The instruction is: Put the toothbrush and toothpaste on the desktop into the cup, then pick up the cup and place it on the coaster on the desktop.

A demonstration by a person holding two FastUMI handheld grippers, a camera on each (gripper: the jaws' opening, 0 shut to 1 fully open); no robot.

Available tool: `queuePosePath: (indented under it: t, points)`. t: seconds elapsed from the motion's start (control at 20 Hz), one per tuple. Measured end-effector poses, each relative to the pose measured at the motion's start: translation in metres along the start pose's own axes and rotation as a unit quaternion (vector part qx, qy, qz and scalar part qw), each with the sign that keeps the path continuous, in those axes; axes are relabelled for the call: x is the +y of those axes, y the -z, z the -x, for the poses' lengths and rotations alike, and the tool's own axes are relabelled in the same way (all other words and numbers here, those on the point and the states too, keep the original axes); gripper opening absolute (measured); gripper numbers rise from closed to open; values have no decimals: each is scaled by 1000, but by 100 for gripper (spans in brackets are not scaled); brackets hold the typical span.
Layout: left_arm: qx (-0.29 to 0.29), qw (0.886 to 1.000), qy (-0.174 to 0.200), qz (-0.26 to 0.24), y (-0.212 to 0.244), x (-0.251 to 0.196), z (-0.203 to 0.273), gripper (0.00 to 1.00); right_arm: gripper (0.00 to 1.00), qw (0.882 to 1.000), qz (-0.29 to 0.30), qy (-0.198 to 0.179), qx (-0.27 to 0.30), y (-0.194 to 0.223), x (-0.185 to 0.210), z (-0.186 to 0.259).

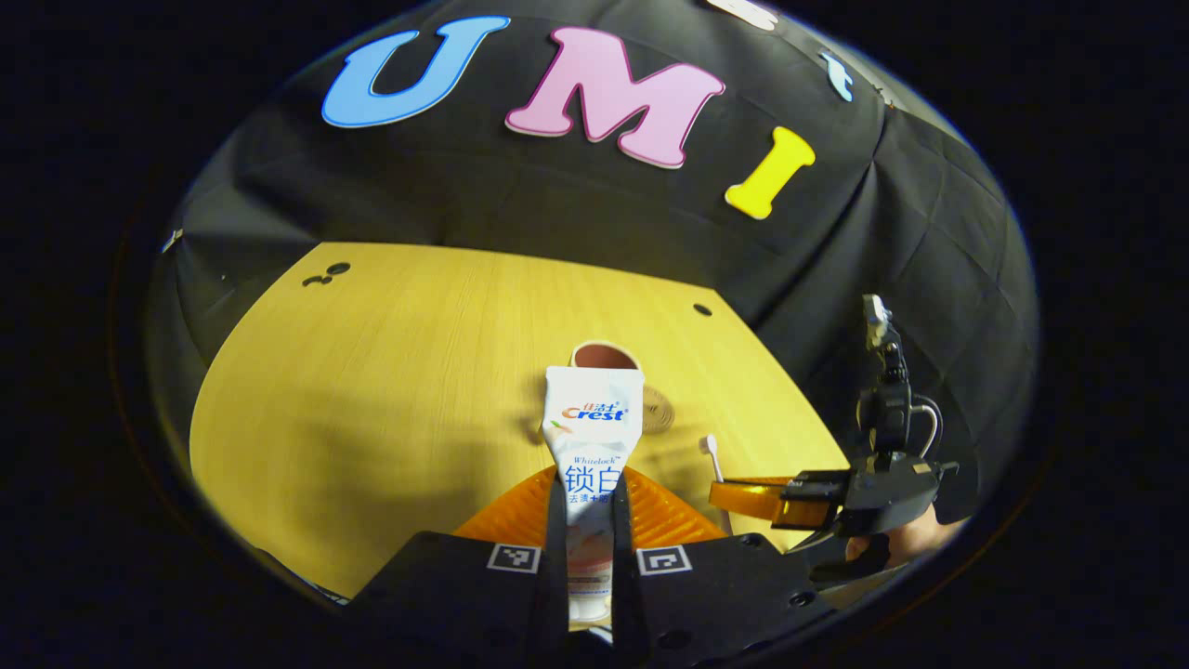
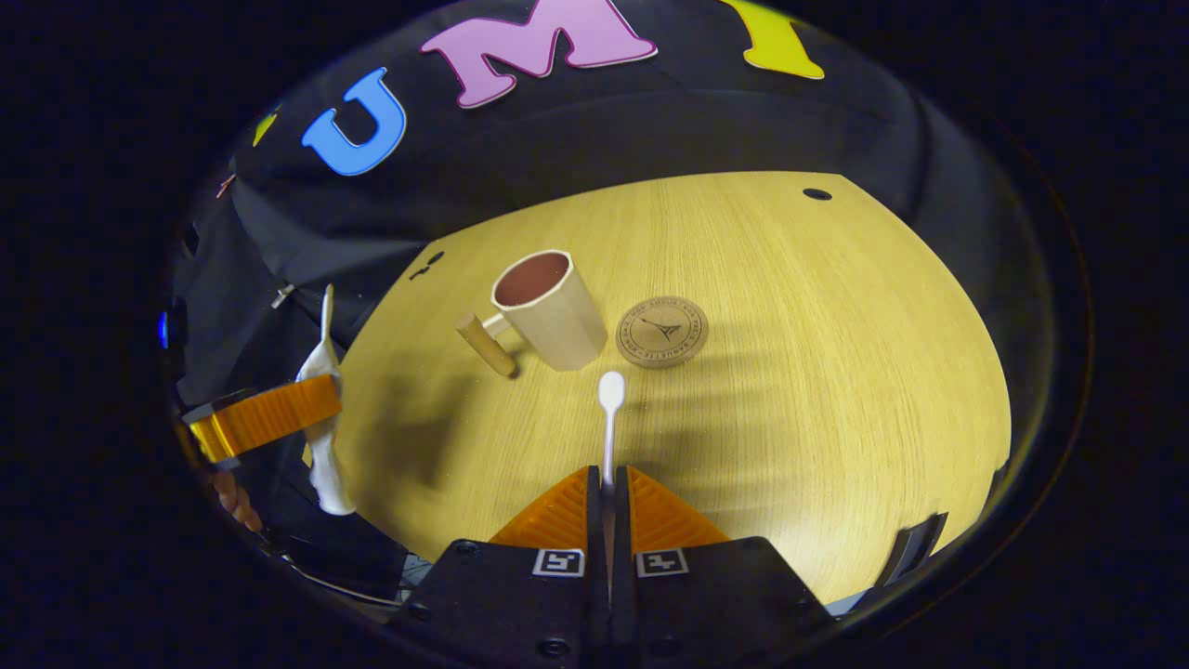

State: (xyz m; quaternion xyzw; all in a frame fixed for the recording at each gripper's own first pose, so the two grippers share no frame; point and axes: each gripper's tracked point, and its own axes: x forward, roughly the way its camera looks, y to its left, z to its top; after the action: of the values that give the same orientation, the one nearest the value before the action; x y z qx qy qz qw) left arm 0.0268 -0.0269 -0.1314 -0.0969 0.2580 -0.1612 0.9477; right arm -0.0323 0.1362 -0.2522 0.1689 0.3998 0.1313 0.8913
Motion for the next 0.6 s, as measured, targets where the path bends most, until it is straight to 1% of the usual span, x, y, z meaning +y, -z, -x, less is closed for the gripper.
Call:
queuePosePath:
  t: [0.2,0.35,0.6]
  points:
    - [-58,998,29,-18,-52,-20,-15,23,5,1000,-13,-18,-21,-15,-3,24]
    - [-92,994,52,-33,-81,-34,-33,23,5,999,-20,-13,-34,-20,-15,39]
    - [-127,987,80,-53,-115,-48,-74,23,6,998,-34,3,-47,-20,-37,59]
